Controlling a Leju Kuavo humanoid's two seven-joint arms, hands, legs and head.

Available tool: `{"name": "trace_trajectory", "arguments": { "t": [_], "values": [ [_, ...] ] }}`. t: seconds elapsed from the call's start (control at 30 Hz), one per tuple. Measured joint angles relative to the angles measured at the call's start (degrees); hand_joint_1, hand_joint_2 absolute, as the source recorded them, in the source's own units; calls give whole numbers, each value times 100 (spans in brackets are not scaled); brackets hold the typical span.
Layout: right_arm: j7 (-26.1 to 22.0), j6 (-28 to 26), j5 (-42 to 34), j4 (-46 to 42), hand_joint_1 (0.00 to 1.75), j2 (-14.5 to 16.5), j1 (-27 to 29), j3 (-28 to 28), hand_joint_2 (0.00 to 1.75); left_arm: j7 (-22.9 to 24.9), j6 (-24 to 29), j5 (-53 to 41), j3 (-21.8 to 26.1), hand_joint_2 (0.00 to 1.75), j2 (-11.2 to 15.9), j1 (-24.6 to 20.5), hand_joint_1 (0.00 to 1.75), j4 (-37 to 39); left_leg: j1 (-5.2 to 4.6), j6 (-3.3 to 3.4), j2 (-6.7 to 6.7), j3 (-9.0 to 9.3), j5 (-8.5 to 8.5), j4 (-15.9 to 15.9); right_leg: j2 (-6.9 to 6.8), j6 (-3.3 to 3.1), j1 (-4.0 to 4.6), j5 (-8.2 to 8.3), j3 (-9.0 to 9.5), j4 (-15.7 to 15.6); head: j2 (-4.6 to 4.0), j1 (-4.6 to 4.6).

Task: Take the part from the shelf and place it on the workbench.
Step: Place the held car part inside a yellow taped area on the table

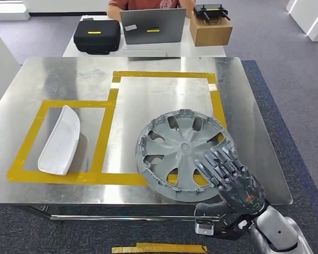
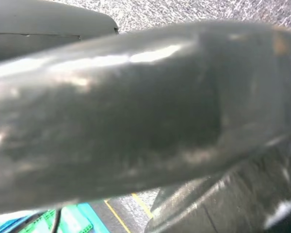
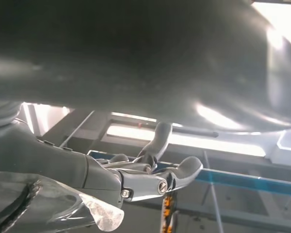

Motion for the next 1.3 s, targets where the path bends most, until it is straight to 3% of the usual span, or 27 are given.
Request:
{"name": "trace_trajectory", "arguments": {
  "t": [0.07,0.13,0.23,0.27,0.3,0.33,0.37,0.4,0.47,0.5,0.6,0.63,0.67,0.77,0.8,0.83,0.87,0.93,1.0,1.03,1.1,1.13,1.17,1.23,1.27,1.3],
  "values": [
    [-7,-1,1,0,0,7,7,-2,0,1,1,2,0,0,4,5,0,1,2,-80,-3,-29,49,23,26,-86,12,13,-73,10,0,-5],
    [-9,-1,1,0,0,10,8,-3,0,2,1,2,0,0,2,14,0,7,20,-144,-11,-108,-107,147,23,-194,13,75,-144,21,0,-26],
    [-8,-1,1,0,0,14,11,-4,0,3,18,4,0,0,-7,17,0,11,27,-194,-28,-369,-867,1010,17,-307,38,226,-295,25,-1,-63],
    [-10,-1,2,1,0,16,16,-4,0,2,28,4,0,0,-6,17,0,11,26,-196,-31,-431,-1056,1347,17,-318,56,275,-359,30,-1,-68],
    [-13,-1,2,1,0,17,20,-7,0,2,43,4,0,0,-6,18,0,11,24,-187,-35,-429,-1133,1563,18,-327,76,323,-427,37,-1,-68],
    [-16,-1,2,2,0,18,23,-11,0,2,55,4,0,0,-7,18,0,12,20,-168,-37,-350,-1098,1595,20,-331,95,368,-493,46,-1,-67],
    [-19,-1,2,2,0,19,24,-17,0,2,66,4,0,0,-9,18,0,13,14,-136,-40,-178,-980,1427,24,-333,114,413,-556,55,-1,-67],
    [-21,-2,2,2,0,21,23,-24,0,2,75,4,0,0,-10,16,0,13,3,-87,-51,96,-827,1057,29,-332,131,456,-611,63,-1,-66],
    [-28,-3,2,2,0,27,21,-38,0,1,86,4,0,0,-10,6,0,13,-30,10,-79,627,-688,241,36,-310,159,538,-688,70,0,-61],
    [-32,-3,1,2,0,29,19,-44,0,1,90,4,0,0,-10,4,0,13,-52,41,-92,780,-671,-25,34,-286,159,581,-708,67,0,-61],
    [-21,-3,0,4,0,41,34,-77,0,2,95,14,0,0,-14,9,0,14,-90,105,-85,764,-573,-185,31,-177,122,696,-743,39,-1,-80],
    [2,-3,0,9,0,47,49,-103,0,2,94,19,0,0,-20,9,0,15,-87,146,-69,720,-500,-219,29,-147,115,633,-790,78,-1,-82],
    [42,-3,0,18,0,51,66,-137,0,2,95,23,0,0,-25,9,0,15,-78,189,-52,659,-418,-255,29,-125,112,467,-865,206,-1,-76],
    [231,-3,-1,77,0,54,139,-264,0,1,104,34,0,0,-31,18,0,16,-82,246,-24,406,-211,-276,24,-83,101,-325,-1141,1155,-1,-58],
    [278,-3,-1,106,0,54,171,-299,0,1,105,37,0,0,-32,24,0,17,-88,242,-16,313,-143,-271,22,-70,99,-429,-1165,1455,-1,-58],
    [312,-3,0,134,0,54,200,-324,0,1,105,38,0,0,-34,29,0,17,-91,234,-9,221,-76,-264,21,-58,98,-401,-1122,1616,-1,-59],
    [352,-3,1,161,0,54,222,-343,0,-1,105,39,0,0,-38,31,0,17,-92,222,-1,131,-14,-252,19,-51,98,-266,-994,1592,-1,-58],
    [631,-3,1,230,0,45,262,-370,0,-8,112,48,1,0,-42,30,0,17,-86,183,5,-25,88,-195,4,-44,96,2,-425,939,-1,-59],
    [1290,-3,1,346,0,-13,326,-372,0,-23,138,70,3,0,-42,34,0,17,-96,131,2,-130,163,-109,-11,-69,104,-54,200,75,0,-55],
    [1807,-1,0,432,0,-82,375,-336,0,-38,160,88,6,0,-41,41,0,17,-100,104,0,-155,199,-79,-12,-97,114,-138,343,-159,0,-54],
    [3041,25,-1,639,0,-282,518,-152,0,-79,209,134,15,0,-35,70,0,23,-99,47,-5,-180,274,-63,-16,-179,128,-151,327,-246,0,-51],
    [3678,41,-3,752,0,-387,606,11,0,-102,231,156,20,0,-29,91,0,29,-89,14,-13,-204,229,-33,-22,-223,126,-107,286,-242,-1,-49],
    [4191,52,-6,848,0,-472,707,186,0,-121,252,179,25,0,-26,117,0,35,-80,-21,-23,-239,77,62,-31,-272,120,-54,236,-243,-1,-53],
    [4833,48,-9,1008,0,-602,920,543,0,-145,286,211,30,0,-31,168,0,43,-53,-87,-40,-358,-510,583,-46,-343,113,60,120,-238,-1,-66],
    [4950,41,-6,1072,0,-642,1005,686,0,-153,295,220,31,0,-36,185,0,43,-43,-111,-43,-424,-806,973,-48,-358,116,115,64,-227,-1,-70],
    [5018,37,-5,1133,0,-677,1065,810,0,-161,299,223,32,0,-39,195,0,44,-36,-127,-43,-470,-996,1338,-47,-359,119,166,-4,-207,-1,-72]
  ]
}}
